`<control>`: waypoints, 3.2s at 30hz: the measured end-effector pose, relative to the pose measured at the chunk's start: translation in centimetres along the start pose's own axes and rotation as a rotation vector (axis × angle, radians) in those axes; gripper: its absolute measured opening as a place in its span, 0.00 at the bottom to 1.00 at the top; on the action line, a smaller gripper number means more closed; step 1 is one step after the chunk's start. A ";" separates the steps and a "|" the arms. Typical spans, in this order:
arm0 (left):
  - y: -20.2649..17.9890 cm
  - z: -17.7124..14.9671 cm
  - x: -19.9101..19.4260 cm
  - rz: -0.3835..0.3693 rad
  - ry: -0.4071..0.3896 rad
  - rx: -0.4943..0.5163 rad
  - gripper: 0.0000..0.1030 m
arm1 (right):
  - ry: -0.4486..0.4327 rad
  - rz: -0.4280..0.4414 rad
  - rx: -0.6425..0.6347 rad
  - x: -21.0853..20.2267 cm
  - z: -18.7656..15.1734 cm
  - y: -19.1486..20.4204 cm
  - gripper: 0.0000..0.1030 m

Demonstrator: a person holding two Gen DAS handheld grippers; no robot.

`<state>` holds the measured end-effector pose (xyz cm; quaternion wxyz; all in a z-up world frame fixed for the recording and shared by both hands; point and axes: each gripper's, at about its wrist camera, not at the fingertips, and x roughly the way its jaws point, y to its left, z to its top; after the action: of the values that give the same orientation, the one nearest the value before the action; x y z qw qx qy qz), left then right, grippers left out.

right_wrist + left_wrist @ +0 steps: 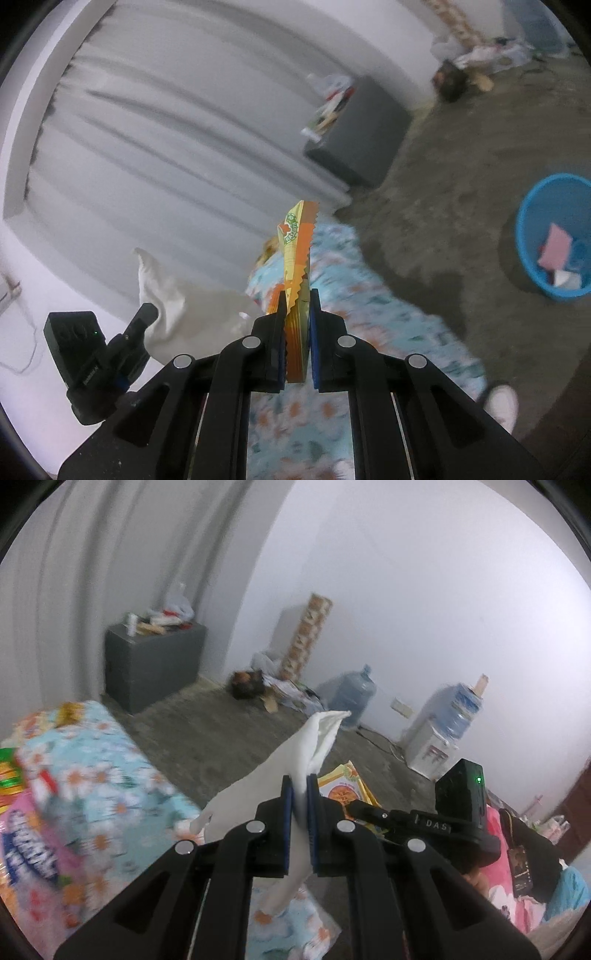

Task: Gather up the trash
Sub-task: 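Carry tissue and yellow wrapper over the blue wastebasket with both tools, then open both tools to drop tissue and wrapper into the wastebasket, then move both tools back toward the trash on the bed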

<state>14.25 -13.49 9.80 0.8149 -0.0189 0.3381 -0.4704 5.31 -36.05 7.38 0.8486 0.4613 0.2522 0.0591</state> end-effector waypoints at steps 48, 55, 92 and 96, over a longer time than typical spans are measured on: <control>-7.3 5.3 25.6 -0.191 0.230 -0.044 0.77 | -0.321 -0.663 0.302 -4.5 2.5 -19.8 0.52; -5.4 5.4 14.1 -0.158 0.144 -0.012 0.82 | -0.302 -0.546 0.113 -4.1 2.1 -11.7 0.63; 14.0 -14.6 -21.9 0.426 -0.207 -0.361 0.89 | 0.325 -0.073 -0.267 10.4 -9.8 10.3 0.66; 14.1 -15.7 -20.9 0.432 -0.166 -0.316 0.89 | 0.420 -0.031 -0.246 12.0 -11.7 10.9 0.66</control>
<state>9.09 15.14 3.91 0.9081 -0.1116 0.3354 -0.2243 11.54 -17.06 6.53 0.8282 0.3279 0.4212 0.1709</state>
